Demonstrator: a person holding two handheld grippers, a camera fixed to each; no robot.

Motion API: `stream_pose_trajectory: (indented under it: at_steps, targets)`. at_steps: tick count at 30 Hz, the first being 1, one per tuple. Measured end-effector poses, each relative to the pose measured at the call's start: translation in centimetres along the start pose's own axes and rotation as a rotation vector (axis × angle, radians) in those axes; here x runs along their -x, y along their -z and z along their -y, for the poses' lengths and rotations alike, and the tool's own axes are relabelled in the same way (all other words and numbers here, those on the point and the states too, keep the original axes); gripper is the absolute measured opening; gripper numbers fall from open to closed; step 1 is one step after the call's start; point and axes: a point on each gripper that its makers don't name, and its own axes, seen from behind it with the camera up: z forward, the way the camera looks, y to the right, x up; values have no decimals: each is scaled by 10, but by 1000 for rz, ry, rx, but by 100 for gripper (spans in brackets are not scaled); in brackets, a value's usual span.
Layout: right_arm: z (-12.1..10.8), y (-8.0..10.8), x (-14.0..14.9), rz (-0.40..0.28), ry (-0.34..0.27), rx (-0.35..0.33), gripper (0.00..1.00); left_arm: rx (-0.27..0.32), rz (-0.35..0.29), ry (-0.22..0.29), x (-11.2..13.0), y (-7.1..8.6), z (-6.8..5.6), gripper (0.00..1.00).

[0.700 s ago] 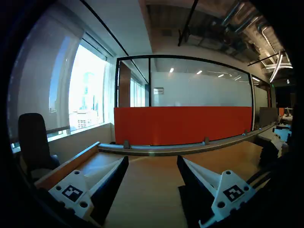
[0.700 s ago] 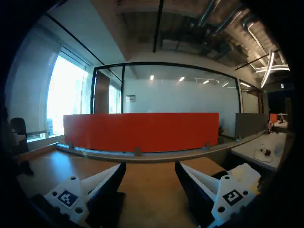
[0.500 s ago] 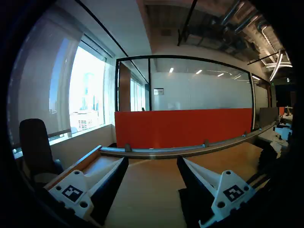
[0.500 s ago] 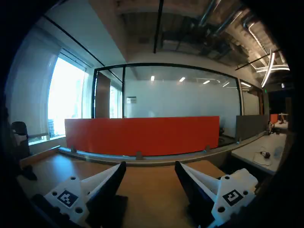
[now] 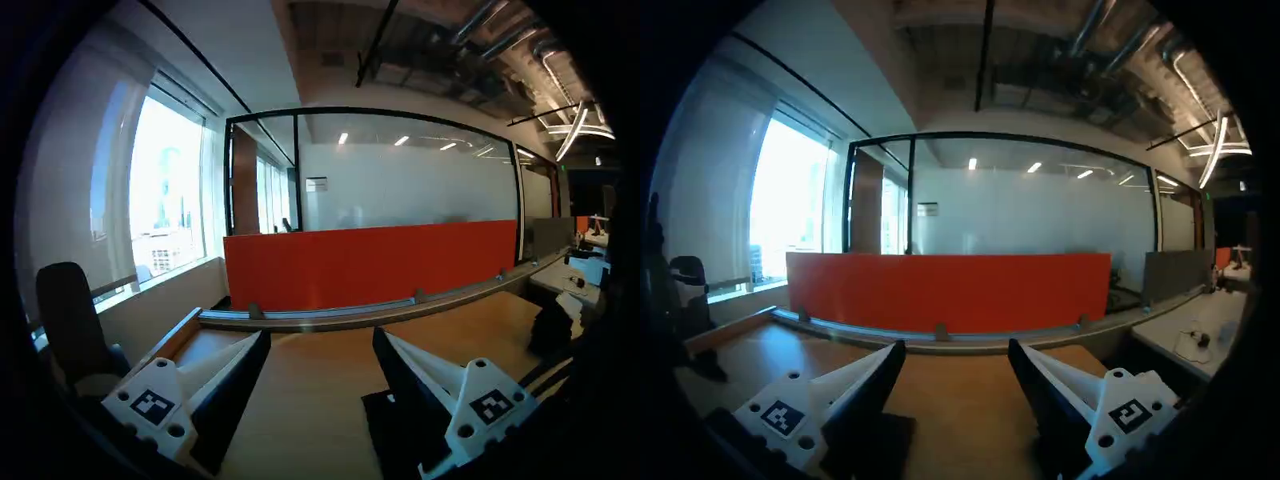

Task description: Fold towel

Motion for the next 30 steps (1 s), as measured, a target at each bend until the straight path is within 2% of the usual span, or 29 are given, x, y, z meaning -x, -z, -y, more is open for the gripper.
stream_pose_trajectory:
  at_steps: [17, 23, 30]
  targets:
    - [69, 2, 23, 153, 123, -295, 99, 239, 132, -59, 23, 0, -48, 94]
    - [84, 5, 35, 194, 158, -367, 100, 281, 163, -81, 35, -1, -57, 94]
    - [94, 9, 65, 258, 192, -413, 100, 313, 215, -109, 64, 1, -66, 94]
